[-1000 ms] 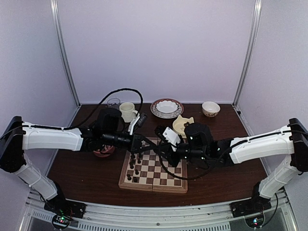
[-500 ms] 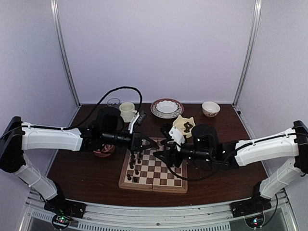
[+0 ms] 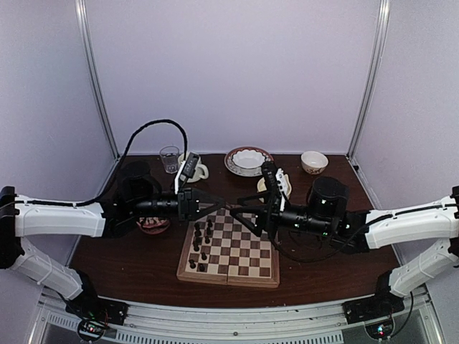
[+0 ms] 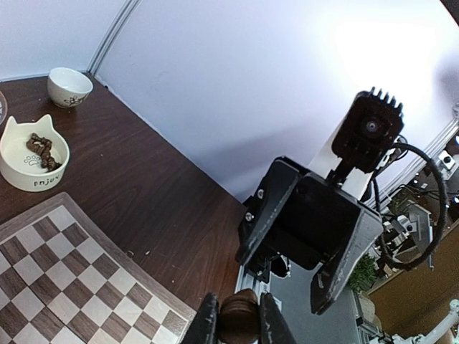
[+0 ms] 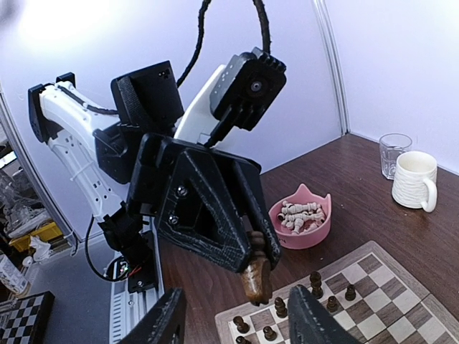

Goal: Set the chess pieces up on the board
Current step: Pass from the right arm to the left, then pass from the left arm to the right

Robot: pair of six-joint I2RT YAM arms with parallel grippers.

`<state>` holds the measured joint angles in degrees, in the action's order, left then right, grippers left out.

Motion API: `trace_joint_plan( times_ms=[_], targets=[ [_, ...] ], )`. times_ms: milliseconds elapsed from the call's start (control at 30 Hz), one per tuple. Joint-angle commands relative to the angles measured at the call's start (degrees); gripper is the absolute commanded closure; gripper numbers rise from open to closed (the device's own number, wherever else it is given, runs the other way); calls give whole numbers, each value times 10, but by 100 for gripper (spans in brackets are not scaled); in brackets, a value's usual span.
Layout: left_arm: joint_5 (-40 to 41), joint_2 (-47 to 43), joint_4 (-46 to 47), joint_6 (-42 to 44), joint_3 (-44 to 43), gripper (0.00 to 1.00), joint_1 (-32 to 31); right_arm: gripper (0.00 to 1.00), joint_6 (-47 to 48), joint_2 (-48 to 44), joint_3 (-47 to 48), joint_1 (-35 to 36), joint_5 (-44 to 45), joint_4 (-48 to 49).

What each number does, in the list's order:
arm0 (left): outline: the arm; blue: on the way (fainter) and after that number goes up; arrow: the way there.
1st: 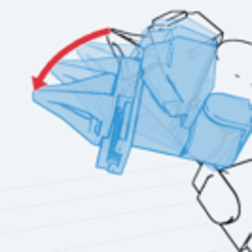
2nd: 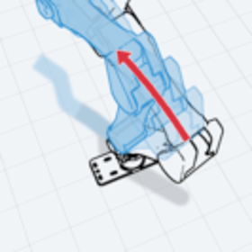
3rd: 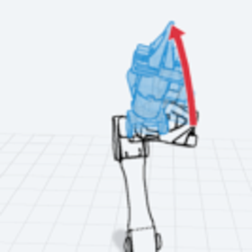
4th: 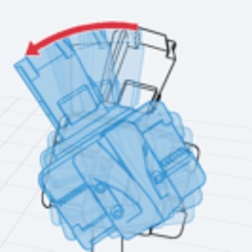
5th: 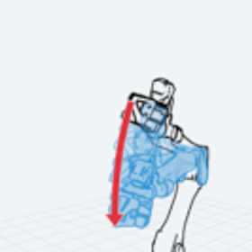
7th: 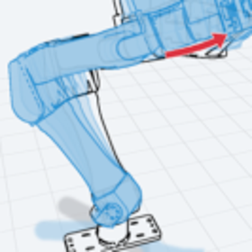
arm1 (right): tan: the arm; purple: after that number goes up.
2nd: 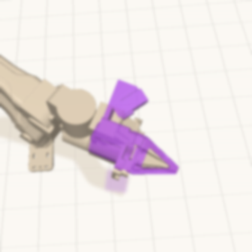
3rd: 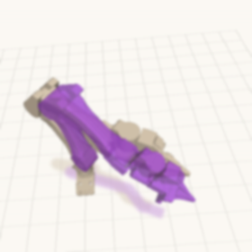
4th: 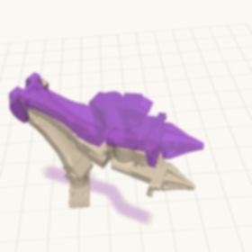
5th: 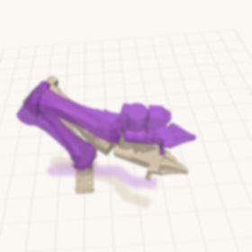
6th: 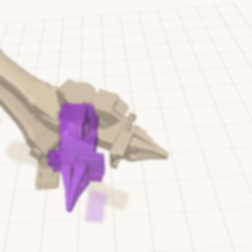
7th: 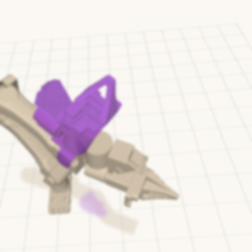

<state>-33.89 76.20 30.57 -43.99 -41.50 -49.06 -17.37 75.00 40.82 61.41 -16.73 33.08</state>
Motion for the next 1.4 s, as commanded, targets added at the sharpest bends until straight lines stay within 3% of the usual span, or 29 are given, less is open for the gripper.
trace_joint_plan(
  times_ms=[0,300,667,1000,1100,1167,1267,1367],
  targets=[
    [-17,4,109,-65,12,100,3,51,23,-23,8,9,-22,-4],
    [-24,25,110,-105,1,100,3,58,143,-33,12,20,55,-69],
    [-45,62,144,-140,-5,100,3,58,166,-12,19,20,84,-74],
    [-78,109,198,-187,-17,100,3,66,166,-3,27,20,82,-80],
    [-79,109,197,-188,-17,100,3,72,166,0,29,20,83,-82],
    [-79,107,198,-188,-17,100,3,70,166,2,32,20,83,-87],
    [-79,104,196,-187,-16,100,3,59,166,5,32,20,87,-89],
    [-79,101,196,-187,-15,100,3,58,166,4,31,20,91,-90]
  ],
)
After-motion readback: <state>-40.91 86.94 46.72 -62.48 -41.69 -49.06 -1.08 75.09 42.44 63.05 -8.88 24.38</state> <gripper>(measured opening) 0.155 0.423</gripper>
